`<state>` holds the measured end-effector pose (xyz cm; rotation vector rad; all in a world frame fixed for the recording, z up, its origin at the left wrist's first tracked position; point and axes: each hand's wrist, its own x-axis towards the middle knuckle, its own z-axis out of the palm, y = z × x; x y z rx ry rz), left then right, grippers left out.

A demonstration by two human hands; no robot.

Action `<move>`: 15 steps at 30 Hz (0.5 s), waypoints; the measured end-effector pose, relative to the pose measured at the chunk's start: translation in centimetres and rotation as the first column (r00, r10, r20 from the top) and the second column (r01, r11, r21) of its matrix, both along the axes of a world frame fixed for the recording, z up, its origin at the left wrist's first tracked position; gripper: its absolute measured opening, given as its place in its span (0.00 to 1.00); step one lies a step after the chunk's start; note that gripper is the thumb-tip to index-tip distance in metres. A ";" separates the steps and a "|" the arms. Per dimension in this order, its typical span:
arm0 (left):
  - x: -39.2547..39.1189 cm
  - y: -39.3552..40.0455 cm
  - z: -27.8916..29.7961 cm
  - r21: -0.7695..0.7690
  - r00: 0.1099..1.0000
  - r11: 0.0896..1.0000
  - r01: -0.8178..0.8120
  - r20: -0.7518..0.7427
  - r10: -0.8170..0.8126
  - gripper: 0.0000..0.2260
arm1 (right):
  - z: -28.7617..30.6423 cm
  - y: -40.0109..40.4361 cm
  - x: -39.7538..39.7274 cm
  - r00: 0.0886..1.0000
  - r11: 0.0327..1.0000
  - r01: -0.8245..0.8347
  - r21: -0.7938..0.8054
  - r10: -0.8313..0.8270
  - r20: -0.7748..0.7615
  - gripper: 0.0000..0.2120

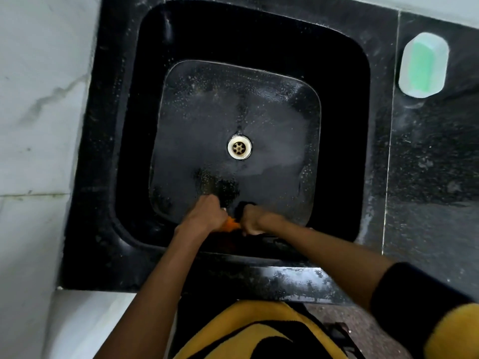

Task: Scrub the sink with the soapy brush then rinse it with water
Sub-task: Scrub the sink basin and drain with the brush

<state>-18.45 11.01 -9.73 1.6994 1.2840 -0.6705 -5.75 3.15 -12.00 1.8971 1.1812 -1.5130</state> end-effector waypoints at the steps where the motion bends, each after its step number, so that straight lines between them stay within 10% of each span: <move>1: 0.0 0.0 0.0 0.002 1.000 1.000 -0.001 -0.008 0.001 0.17 | -0.6 0.2 -1.3 0.999 0.999 0.047 0.004 -0.047 0.006 0.16; 6: -0.5 0.0 0.2 -0.007 1.000 1.000 -0.016 -0.005 0.016 0.17 | 0.8 0.3 3.9 0.969 0.975 -0.223 -0.025 0.224 0.105 0.13; 10: -0.3 0.0 0.6 0.032 0.997 0.997 -0.074 0.029 0.073 0.13 | 2.9 -0.2 8.3 0.928 0.981 -0.082 0.175 0.011 0.374 0.19; 15: 0.2 0.4 1.6 0.195 0.971 0.952 -0.236 0.083 0.223 0.10 | 0.8 -1.0 -0.8 0.977 0.959 0.080 0.273 -0.130 0.170 0.14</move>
